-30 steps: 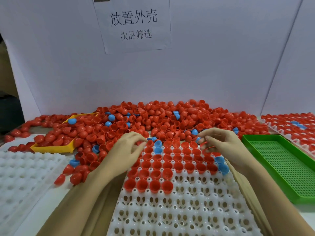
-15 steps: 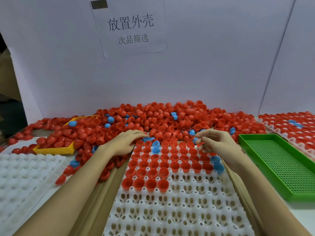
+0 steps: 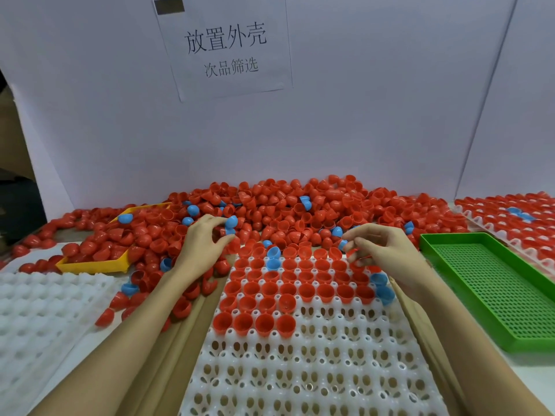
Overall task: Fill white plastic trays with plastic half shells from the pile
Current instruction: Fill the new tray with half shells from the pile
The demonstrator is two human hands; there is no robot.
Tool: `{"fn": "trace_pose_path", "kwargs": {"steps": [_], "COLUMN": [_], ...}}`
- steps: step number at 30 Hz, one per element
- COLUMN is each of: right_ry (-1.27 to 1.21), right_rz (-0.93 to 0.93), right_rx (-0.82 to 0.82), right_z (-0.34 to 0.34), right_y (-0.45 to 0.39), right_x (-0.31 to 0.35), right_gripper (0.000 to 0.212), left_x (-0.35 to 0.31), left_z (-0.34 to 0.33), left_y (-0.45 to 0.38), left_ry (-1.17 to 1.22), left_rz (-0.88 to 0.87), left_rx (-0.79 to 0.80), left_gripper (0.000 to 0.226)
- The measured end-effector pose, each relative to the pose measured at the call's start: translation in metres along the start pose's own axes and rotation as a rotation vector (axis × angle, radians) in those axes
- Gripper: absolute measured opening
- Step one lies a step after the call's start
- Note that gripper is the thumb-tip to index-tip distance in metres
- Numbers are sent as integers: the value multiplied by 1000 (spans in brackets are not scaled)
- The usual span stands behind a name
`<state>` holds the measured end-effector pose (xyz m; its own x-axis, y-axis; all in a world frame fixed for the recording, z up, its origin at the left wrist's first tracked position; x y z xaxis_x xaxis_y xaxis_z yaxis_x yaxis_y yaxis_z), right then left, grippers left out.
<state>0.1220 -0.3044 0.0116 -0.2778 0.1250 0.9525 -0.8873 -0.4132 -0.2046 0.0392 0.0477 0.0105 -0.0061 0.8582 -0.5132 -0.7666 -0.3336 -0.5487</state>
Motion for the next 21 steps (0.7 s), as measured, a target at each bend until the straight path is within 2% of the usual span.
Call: {"fn": "trace_pose_path", "kwargs": {"steps": [4, 6, 8, 9, 11, 12, 13, 15, 16, 19, 21], "right_ry": [1, 7, 13, 15, 24, 29, 31, 27, 23, 25, 28], "right_rz": [17, 15, 9, 5, -1, -1, 0, 2, 3, 6, -3], "right_rx": [4, 5, 0, -3, -3, -4, -6, -1, 3, 9, 13], "right_z": [0, 0, 0, 1, 1, 1, 1, 1, 1, -1, -1], "right_y": [1, 1, 1, 1, 1, 1, 1, 1, 2, 2, 2], "right_x": [2, 2, 1, 1, 0, 0, 1, 2, 3, 3, 2], "right_gripper": [30, 30, 29, 29, 30, 29, 29, 29, 28, 29, 29], "left_x": [6, 9, 11, 10, 15, 17, 17, 11, 5, -10, -10], "left_z": [14, 19, 26, 31, 39, 40, 41, 38, 36, 12, -9], "left_y": [16, 22, 27, 28, 26, 24, 22, 18, 15, 2, -3], "left_ry": [119, 56, -21, -42, -84, -162, -299, -613, -677, -480, -401], "left_rz": [124, 148, 138, 135, 177, 197, 211, 186, 132, -101, -183], "left_rx": [-126, -161, -187, -200, -188, -160, -135, -115, -118, 35, 238], "left_gripper": [32, 28, 35, 40, 76, 89, 92, 78, 66, 37, 37]}}
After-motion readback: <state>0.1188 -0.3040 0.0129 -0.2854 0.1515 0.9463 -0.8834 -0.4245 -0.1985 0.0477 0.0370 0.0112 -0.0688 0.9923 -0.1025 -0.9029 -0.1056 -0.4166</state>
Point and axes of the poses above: each hand's wrist, its own y-axis away from the middle knuckle, its own z-axis out of the back of the hand, x = y × z, the point moved 7 cm from there along -y, towards the middle knuckle, and after that the axes turned 2 degrees about z, right-handed, at the moved point
